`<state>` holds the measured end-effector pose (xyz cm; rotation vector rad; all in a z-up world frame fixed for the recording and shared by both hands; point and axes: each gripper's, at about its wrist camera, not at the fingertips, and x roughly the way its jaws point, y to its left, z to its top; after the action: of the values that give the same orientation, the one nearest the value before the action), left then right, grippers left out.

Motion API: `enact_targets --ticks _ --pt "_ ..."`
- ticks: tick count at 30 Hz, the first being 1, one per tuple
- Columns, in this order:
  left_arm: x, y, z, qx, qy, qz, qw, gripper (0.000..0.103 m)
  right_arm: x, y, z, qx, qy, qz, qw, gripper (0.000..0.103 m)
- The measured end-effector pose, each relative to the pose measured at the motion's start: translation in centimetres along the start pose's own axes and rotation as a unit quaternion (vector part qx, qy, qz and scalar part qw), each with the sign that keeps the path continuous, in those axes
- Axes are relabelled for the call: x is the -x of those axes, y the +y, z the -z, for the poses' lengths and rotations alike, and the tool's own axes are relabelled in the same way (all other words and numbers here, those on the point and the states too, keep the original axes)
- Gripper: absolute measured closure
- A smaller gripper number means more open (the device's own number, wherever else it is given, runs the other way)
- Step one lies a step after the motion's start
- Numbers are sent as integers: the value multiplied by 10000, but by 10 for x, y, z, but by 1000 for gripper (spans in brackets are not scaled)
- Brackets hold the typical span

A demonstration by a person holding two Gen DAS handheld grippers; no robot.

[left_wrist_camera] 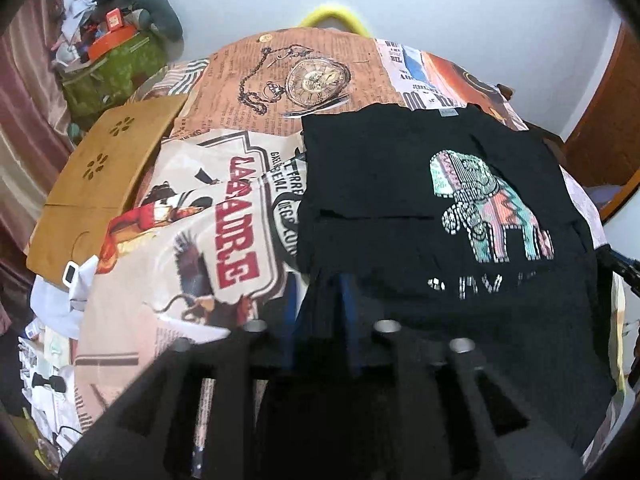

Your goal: Fold small clothes

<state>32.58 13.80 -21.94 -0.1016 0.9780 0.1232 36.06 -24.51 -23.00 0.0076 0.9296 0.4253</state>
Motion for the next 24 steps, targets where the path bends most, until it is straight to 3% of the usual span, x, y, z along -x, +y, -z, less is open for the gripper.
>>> enact_targets --ticks 2,5,8,24 --pt "10 4 7 -59 -78 -64 9999 50 9 0 6 24 -54 11 10000 56" --pt "24 13 20 -60 -110 -164 9998 46 21 1 15 202 -31 88 9998 54" --pt "35 28 37 140 -17 -94 9999 44 33 0 24 187 14 88 9998 47" --pt "48 55 142 475 798 275 9953 43 51 -1 101 -62 574 56 9983 46"
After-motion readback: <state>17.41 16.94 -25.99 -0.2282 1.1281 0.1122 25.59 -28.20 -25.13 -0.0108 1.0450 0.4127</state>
